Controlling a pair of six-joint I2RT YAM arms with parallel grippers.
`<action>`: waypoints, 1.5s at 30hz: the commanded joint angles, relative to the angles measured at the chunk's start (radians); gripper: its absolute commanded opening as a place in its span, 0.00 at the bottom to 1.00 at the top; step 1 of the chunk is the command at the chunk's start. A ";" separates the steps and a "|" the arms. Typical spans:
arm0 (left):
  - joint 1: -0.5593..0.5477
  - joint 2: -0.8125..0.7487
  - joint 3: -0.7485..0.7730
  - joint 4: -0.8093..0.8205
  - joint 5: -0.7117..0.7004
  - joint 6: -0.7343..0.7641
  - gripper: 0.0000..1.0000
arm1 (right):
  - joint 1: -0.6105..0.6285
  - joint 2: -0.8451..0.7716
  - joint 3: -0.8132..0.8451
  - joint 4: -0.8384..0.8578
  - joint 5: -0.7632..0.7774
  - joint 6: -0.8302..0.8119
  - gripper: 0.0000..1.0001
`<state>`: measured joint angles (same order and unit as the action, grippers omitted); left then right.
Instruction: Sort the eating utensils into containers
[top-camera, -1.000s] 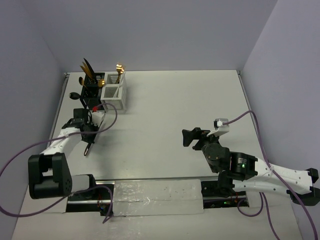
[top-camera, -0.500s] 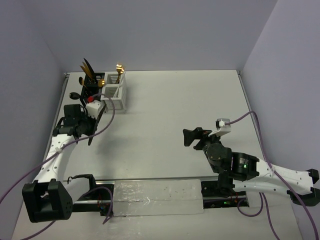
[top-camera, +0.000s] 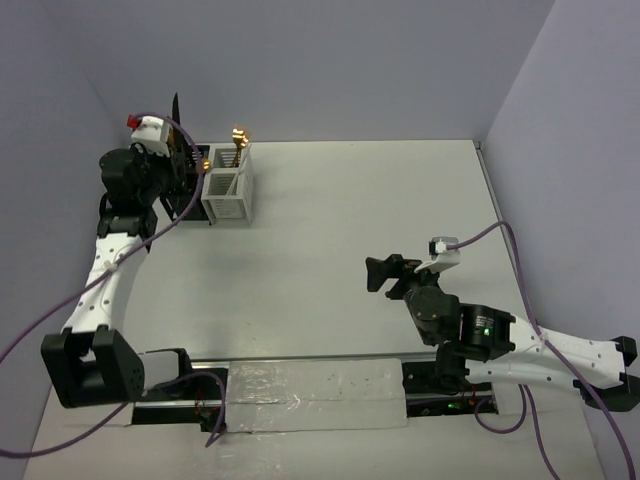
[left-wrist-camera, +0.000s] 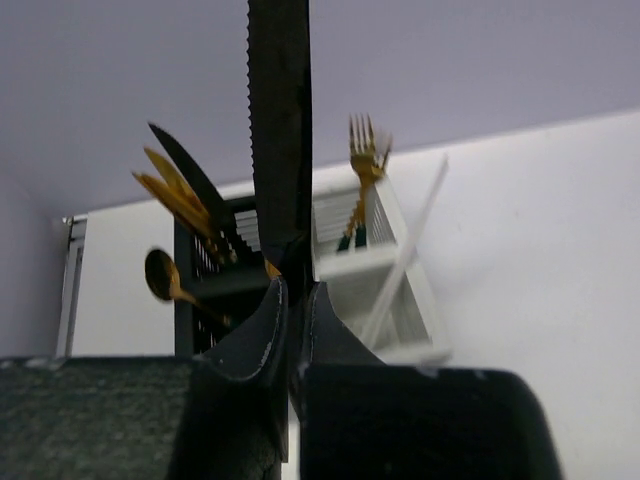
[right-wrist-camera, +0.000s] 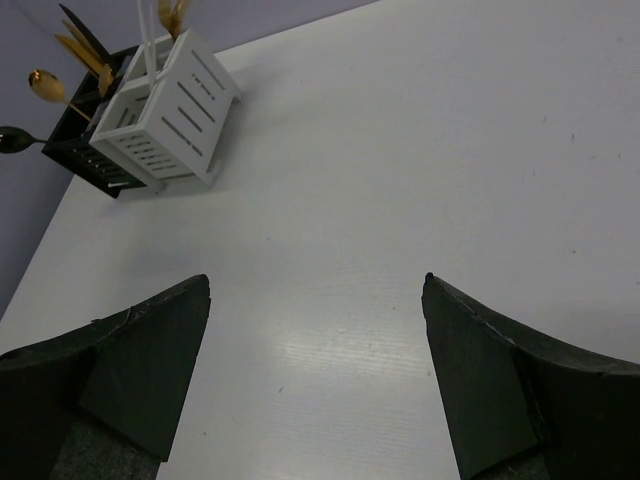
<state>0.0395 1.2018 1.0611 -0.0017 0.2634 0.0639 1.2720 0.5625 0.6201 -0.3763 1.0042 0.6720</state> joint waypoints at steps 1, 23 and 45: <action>0.008 0.102 0.034 0.391 -0.068 -0.133 0.00 | 0.004 -0.001 0.020 0.014 0.059 0.005 0.93; 0.066 0.760 0.347 0.743 -0.093 -0.200 0.00 | 0.006 0.212 0.181 -0.101 0.132 0.067 0.93; 0.065 0.822 0.198 0.845 -0.124 -0.216 0.34 | 0.006 0.154 0.125 -0.044 0.113 0.052 0.94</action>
<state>0.1013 2.0499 1.2667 0.7551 0.1318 -0.1295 1.2720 0.7208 0.7506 -0.4561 1.0828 0.7097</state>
